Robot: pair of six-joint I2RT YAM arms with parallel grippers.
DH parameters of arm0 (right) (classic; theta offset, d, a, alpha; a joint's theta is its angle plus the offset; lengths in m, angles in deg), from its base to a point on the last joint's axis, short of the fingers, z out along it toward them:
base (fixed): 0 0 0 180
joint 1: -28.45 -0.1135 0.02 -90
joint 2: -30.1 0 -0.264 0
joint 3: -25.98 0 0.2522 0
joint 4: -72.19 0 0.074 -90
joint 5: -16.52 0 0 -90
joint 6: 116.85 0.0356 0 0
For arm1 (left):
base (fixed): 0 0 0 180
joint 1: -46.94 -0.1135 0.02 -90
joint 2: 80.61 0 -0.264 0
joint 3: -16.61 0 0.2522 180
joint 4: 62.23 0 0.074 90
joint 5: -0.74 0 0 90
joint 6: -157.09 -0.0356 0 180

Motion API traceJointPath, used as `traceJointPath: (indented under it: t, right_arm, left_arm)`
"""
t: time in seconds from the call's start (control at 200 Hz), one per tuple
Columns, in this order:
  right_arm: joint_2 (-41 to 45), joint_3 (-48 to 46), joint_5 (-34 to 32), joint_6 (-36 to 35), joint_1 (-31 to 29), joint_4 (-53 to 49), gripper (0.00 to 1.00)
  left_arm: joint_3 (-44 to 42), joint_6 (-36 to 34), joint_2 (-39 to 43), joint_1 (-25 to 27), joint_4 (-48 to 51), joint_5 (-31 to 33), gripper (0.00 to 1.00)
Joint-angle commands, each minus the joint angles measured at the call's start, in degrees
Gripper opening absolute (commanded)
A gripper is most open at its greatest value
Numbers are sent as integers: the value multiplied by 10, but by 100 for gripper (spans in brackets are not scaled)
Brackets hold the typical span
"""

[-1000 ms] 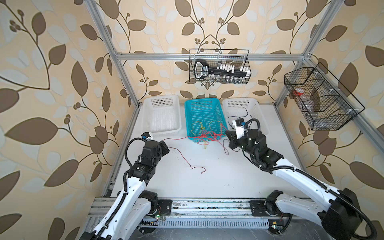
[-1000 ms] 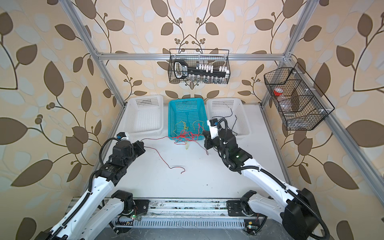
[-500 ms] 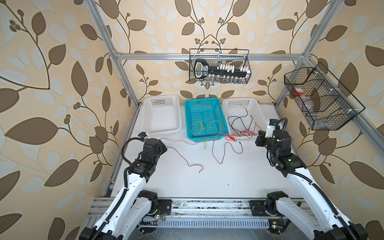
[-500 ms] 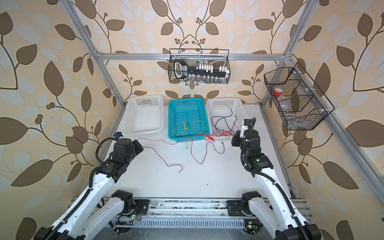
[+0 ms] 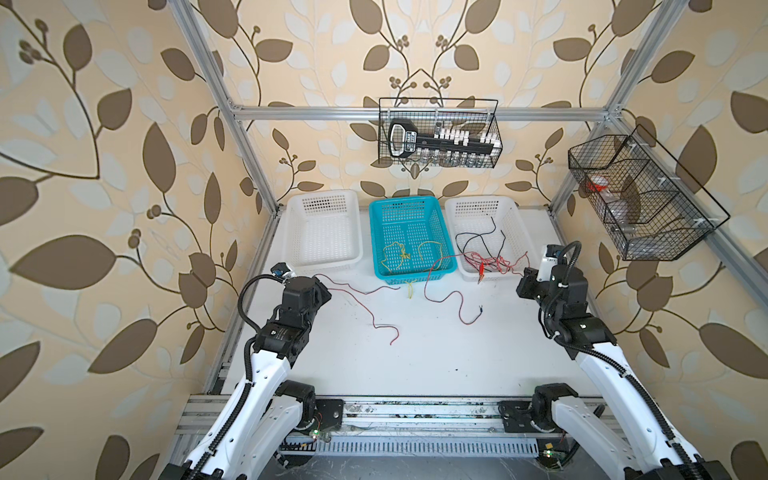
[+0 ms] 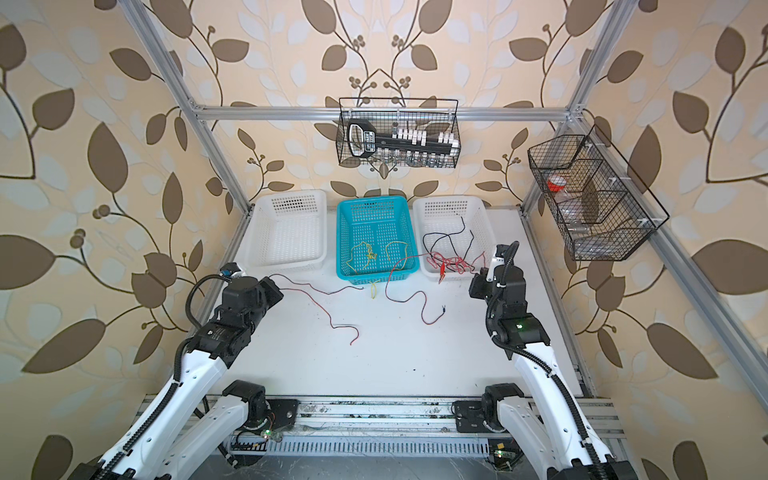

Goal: Untangle the cables

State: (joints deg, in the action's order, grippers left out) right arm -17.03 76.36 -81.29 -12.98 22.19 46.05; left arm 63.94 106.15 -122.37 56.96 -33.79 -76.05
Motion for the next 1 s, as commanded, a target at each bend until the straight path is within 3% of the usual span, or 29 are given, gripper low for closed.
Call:
traceJointPath:
  t: [0.0,0.145,0.305,0.635,0.995]
  right_arm:
    - [9,-14,19,-12,-35,25,0]
    - [9,-27,44,-41,-92,56,0]
    - [-2,-34,60,-63,-153,84,0]
    - [-52,-39,73,-58,-201,124,0]
    - [-81,-41,71,-48,-245,139,0]
  left_arm:
    - [28,-26,11,-6,-63,-71,0]
    - [93,-55,-12,-6,-60,-156,0]
    - [180,-76,-38,-6,-30,-173,0]
    - [366,-128,-133,-6,16,-115,0]
    - [488,-250,-276,-16,11,53,0]
